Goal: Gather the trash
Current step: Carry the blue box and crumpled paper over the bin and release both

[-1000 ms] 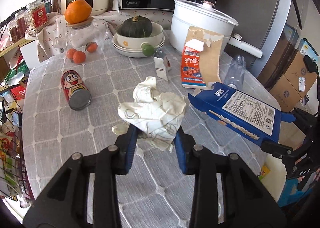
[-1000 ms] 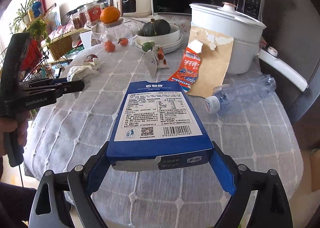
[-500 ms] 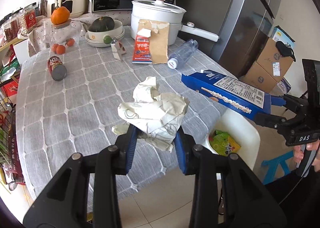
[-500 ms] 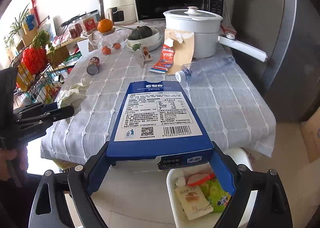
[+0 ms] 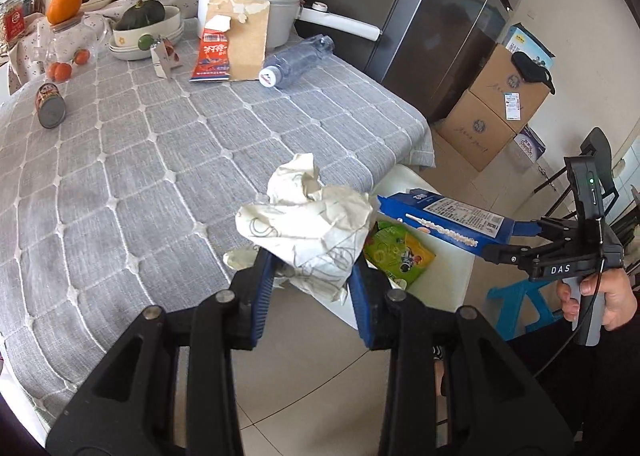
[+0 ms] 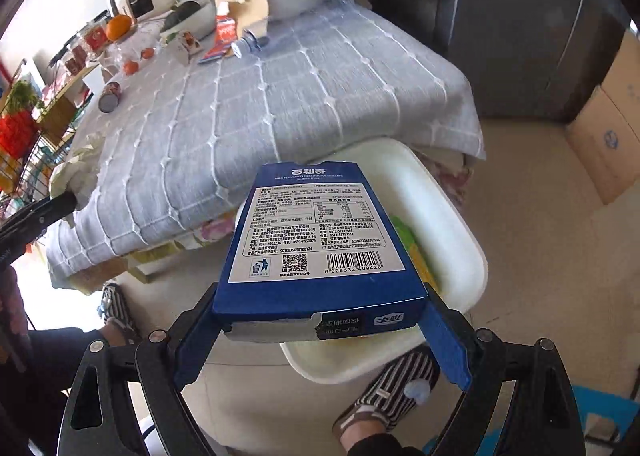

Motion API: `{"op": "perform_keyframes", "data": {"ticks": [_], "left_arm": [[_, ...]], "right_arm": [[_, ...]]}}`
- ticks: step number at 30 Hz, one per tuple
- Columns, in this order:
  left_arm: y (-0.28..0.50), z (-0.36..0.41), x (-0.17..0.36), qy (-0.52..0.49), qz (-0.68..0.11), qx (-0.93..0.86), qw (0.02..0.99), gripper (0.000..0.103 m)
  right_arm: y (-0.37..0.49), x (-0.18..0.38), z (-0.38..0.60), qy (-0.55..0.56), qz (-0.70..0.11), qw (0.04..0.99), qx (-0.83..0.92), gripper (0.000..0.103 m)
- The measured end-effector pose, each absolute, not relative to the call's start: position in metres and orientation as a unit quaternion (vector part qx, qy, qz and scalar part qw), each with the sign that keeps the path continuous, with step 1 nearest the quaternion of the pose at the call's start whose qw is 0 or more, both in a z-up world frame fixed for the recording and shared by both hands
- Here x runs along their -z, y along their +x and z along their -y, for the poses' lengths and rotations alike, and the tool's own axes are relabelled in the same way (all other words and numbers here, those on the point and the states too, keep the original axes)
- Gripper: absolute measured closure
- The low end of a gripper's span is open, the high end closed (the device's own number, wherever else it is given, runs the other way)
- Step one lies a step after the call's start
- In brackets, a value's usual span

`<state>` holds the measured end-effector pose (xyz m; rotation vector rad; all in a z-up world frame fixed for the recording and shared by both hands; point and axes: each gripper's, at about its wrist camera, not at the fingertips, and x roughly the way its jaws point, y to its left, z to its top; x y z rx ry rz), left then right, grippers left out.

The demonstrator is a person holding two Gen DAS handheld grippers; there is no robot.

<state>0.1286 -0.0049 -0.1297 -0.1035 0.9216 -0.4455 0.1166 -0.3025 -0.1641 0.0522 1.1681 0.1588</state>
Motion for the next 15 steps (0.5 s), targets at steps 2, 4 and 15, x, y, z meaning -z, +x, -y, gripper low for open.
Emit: {"op": "perform_keyframes", "data": {"ticks": [2, 4, 15], "left_arm": [[0.127, 0.011, 0.132, -0.044, -0.444, 0.217, 0.868, 0.065], [0.127, 0.017, 0.134, -0.037, -0.447, 0.221, 0.866, 0.065], [0.129, 0.050, 0.140, -0.014, -0.454, 0.246, 0.856, 0.065]], "right_arm": [[0.118, 0.174, 0.309, 0.033, -0.566, 0.821, -0.069, 0.010], [0.120, 0.182, 0.313, 0.037, -0.579, 0.812, -0.060, 0.010], [0.124, 0.207, 0.313, 0.043, -0.624, 0.778, -0.057, 0.007]]}}
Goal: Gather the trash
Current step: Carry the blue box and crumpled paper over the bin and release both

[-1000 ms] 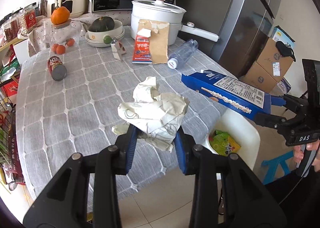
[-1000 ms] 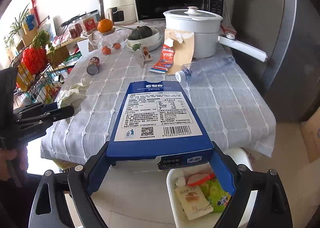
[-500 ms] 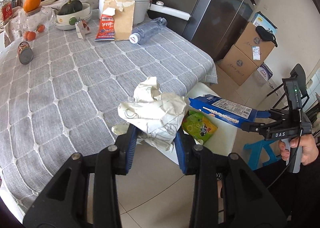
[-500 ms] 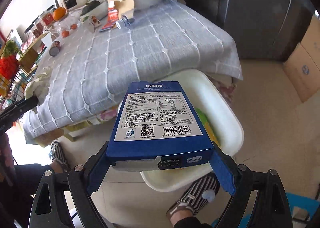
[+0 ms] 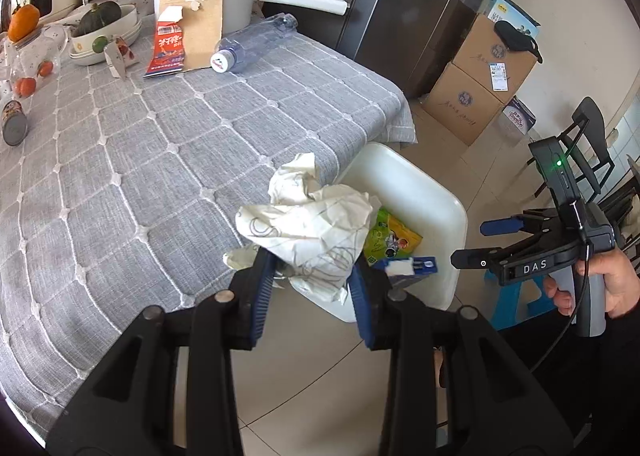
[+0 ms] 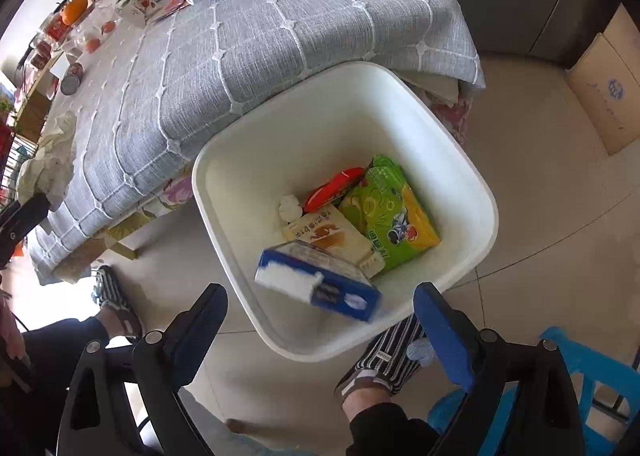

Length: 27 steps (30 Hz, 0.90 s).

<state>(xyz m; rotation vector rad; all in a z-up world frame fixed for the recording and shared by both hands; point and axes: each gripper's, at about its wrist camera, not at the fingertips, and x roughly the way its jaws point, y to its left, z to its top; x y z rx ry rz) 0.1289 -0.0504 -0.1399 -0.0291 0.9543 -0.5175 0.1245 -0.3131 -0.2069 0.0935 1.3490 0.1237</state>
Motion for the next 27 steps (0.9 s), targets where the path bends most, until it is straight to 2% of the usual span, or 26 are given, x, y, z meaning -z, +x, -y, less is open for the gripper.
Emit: {"op": "perform_keyframes", "data": {"ticks": [17, 20, 23, 25, 27], "left_arm": [[0.153, 0.140, 0.171, 0.037, -0.469, 0.297, 0.831, 0.063], [0.155, 0.149, 0.174, 0.041, -0.466, 0.304, 0.830, 0.060], [0.155, 0.153, 0.173, 0.050, -0.457, 0.300, 0.836, 0.046], [0.155, 0.154, 0.172, 0.061, -0.450, 0.286, 0.844, 0.025], [0.155, 0.151, 0.169, 0.065, -0.442, 0.274, 0.852, 0.021]], "right_arm": [[0.112, 0.200, 0.368, 0.093, -0.613, 0.785, 0.000, 0.007], [0.110, 0.199, 0.378, 0.103, -0.609, 0.786, 0.006, 0.007], [0.109, 0.197, 0.385, 0.108, -0.605, 0.789, 0.011, 0.007], [0.108, 0.196, 0.388, 0.109, -0.603, 0.790, 0.014, 0.007], [0.108, 0.196, 0.390, 0.108, -0.603, 0.790, 0.016, 0.007]]}}
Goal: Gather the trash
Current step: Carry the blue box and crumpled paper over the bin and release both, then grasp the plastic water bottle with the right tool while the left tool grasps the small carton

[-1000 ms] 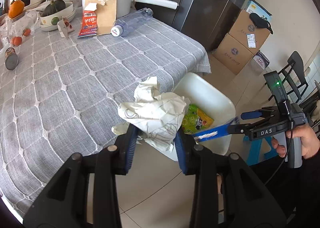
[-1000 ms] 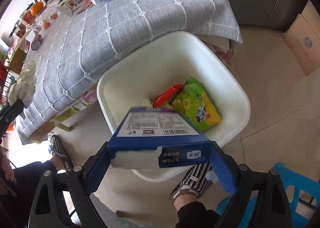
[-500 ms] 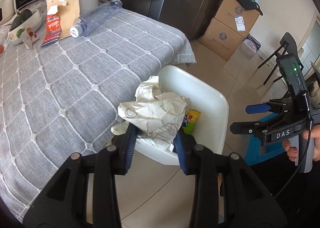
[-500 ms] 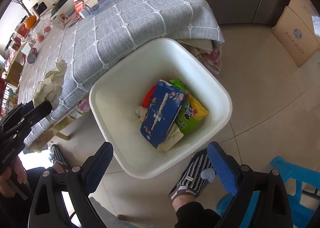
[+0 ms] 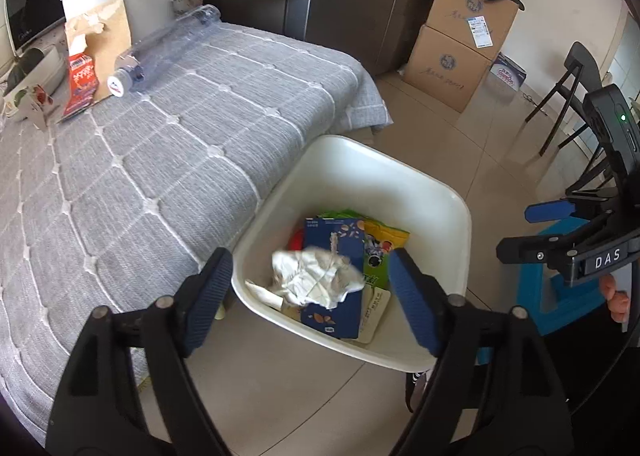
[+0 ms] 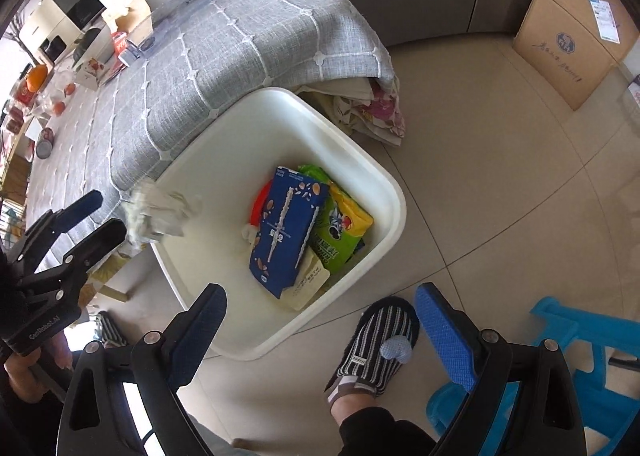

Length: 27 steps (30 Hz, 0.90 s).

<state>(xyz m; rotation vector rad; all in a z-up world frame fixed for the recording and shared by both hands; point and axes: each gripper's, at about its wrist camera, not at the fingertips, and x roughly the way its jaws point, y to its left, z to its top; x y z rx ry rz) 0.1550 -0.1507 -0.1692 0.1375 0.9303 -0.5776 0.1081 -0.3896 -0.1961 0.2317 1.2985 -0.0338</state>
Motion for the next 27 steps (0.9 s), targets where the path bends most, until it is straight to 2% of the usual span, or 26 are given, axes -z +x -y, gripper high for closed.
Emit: {"op": "perform_keyframes", "data": {"ticks": [14, 19, 27], "left_arm": [[0.152, 0.121, 0.159, 0.070, -0.437, 0.239, 0.864, 0.016], [0.151, 0.093, 0.153, 0.057, -0.436, 0.205, 0.874, 0.005], [0.145, 0.038, 0.146, 0.033, -0.431, 0.152, 0.889, 0.001]], "right_arm": [[0.111, 0.190, 0.381, 0.100, -0.598, 0.795, 0.012, 0.007], [0.118, 0.183, 0.367, 0.093, -0.594, 0.799, 0.004, 0.007], [0.136, 0.170, 0.325, 0.072, -0.584, 0.808, -0.020, 0.007]]}}
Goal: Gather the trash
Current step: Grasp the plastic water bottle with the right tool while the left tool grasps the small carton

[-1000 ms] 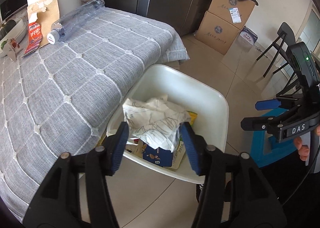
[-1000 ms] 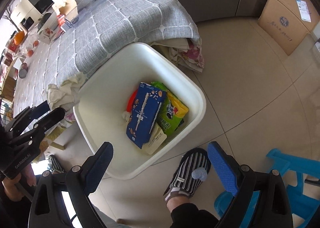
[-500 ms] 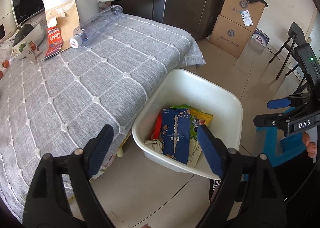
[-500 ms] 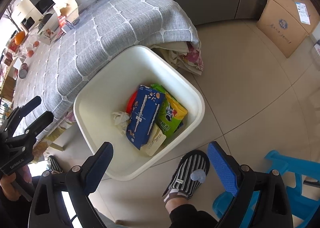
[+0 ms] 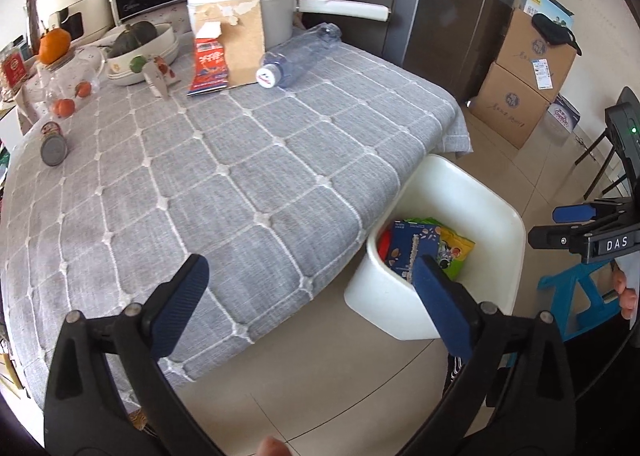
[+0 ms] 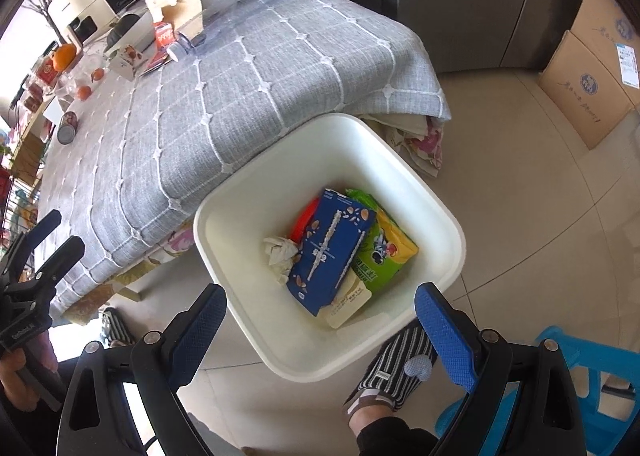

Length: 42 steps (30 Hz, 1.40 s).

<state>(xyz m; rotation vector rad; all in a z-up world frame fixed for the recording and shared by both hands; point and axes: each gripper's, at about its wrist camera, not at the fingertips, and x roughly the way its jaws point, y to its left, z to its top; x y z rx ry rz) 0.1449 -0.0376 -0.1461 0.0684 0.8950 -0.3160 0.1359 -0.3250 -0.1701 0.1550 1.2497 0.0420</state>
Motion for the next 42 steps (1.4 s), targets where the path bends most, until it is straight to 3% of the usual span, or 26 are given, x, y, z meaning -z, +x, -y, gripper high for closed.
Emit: {"op": "perform_keyframes", "data": {"ticks": [10, 20, 32, 42], "left_arm": [[0.145, -0.042, 0.148, 0.011, -0.433, 0.060, 0.899, 0.001], [0.210, -0.129, 0.138, 0.016, -0.447, -0.030, 0.894, 0.001], [0.343, -0.115, 0.140, -0.039, -0.403, 0.018, 0.914, 0.002], [0.431, -0.084, 0.172, -0.073, -0.387, 0.045, 0.918, 0.040]], "right_arm": [[0.167, 0.159, 0.264, 0.055, -0.574, 0.816, -0.039, 0.007], [0.237, 0.145, 0.222, 0.048, -0.547, 0.835, -0.032, 0.007], [0.373, 0.139, 0.206, 0.123, -0.486, 0.865, -0.012, 0.007], [0.459, 0.166, 0.197, 0.162, -0.472, 0.867, -0.008, 0.007]]}}
